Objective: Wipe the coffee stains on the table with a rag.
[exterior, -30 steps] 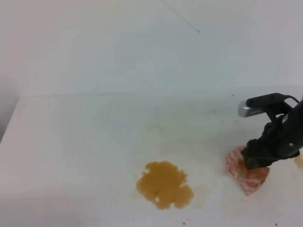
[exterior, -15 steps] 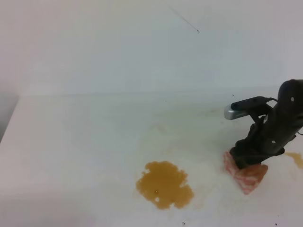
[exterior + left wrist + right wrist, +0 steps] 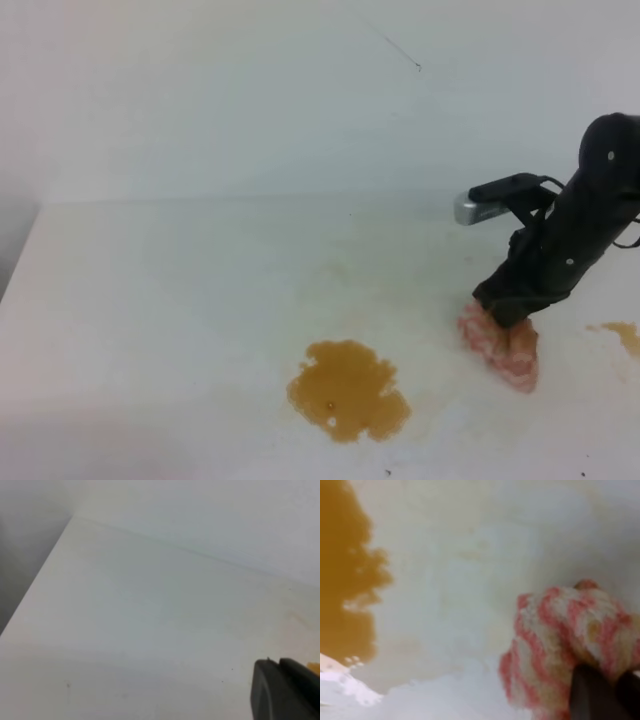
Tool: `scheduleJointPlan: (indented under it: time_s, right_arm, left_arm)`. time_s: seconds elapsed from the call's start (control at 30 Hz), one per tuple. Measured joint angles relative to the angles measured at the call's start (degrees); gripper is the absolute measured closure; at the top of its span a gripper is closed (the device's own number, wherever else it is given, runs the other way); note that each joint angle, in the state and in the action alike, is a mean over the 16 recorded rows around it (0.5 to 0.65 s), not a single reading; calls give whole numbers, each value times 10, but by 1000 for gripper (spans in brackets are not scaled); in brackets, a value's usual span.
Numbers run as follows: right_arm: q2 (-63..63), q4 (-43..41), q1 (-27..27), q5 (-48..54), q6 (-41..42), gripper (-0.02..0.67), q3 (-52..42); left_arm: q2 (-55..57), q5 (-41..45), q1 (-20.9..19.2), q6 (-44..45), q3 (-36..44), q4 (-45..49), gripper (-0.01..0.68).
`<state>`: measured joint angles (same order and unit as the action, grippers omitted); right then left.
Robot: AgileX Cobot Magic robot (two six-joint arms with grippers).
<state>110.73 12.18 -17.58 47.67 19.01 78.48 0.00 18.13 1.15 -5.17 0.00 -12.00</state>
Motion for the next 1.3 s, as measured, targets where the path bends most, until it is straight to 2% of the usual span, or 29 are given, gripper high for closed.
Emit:
scheduleJointPlan:
  time_s: [0.2, 0.43, 0.77, 1.07, 1.3]
  right_arm:
    - [-21, 21, -38, -3, 16, 621, 21]
    - [-27, 30, -116, -52, 18, 622, 27]
    - [43, 37, -214, -117, 18, 622, 28]
    - [99, 55, -268, -127, 19, 622, 33]
    - [121, 64, -284, -113, 12, 622, 65]
  left_arm:
    - [0, 0, 0, 0, 0, 0, 678]
    - [0, 0, 0, 0, 0, 0, 678]
    - [0, 0, 0, 0, 0, 0, 678]
    - [0, 0, 0, 0, 0, 0, 678]
    - [0, 0, 0, 0, 0, 0, 678]
